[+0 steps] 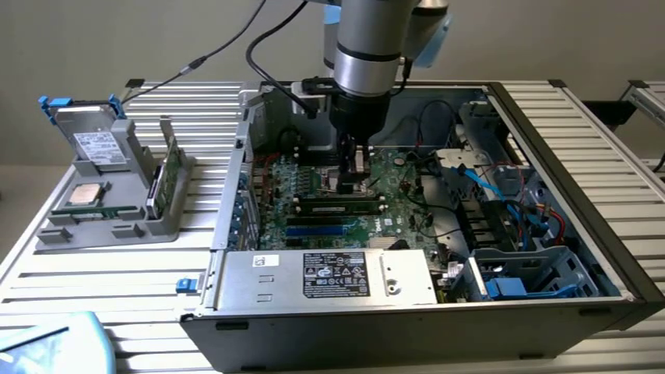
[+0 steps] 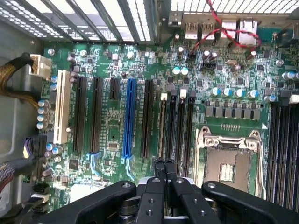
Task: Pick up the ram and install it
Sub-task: 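Press down the ram until it locks into place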
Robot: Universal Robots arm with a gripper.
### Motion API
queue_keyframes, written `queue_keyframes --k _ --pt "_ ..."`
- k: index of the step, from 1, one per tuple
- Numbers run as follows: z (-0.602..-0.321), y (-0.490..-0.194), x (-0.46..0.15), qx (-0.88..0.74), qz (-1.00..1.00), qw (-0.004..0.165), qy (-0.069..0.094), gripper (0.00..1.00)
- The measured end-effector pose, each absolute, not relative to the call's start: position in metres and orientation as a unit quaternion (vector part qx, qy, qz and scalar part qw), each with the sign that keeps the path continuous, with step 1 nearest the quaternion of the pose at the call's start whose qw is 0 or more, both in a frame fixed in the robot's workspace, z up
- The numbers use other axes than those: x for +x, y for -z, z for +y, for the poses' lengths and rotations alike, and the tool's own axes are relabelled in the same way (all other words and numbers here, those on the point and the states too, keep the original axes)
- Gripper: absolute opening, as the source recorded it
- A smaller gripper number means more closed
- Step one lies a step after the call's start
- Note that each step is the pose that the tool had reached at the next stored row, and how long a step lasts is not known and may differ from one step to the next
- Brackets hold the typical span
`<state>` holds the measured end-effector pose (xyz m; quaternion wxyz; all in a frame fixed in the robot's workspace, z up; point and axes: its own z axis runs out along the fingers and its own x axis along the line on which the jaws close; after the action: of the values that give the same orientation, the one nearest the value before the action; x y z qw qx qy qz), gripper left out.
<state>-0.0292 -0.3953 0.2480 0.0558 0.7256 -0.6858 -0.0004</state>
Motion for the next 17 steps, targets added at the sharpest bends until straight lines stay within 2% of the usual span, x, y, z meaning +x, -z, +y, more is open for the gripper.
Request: queue_keyframes --k 17 --pt "-0.3955 -0.2480 -0.0278 0.726 -0.686 0.055 0.001 0.10"
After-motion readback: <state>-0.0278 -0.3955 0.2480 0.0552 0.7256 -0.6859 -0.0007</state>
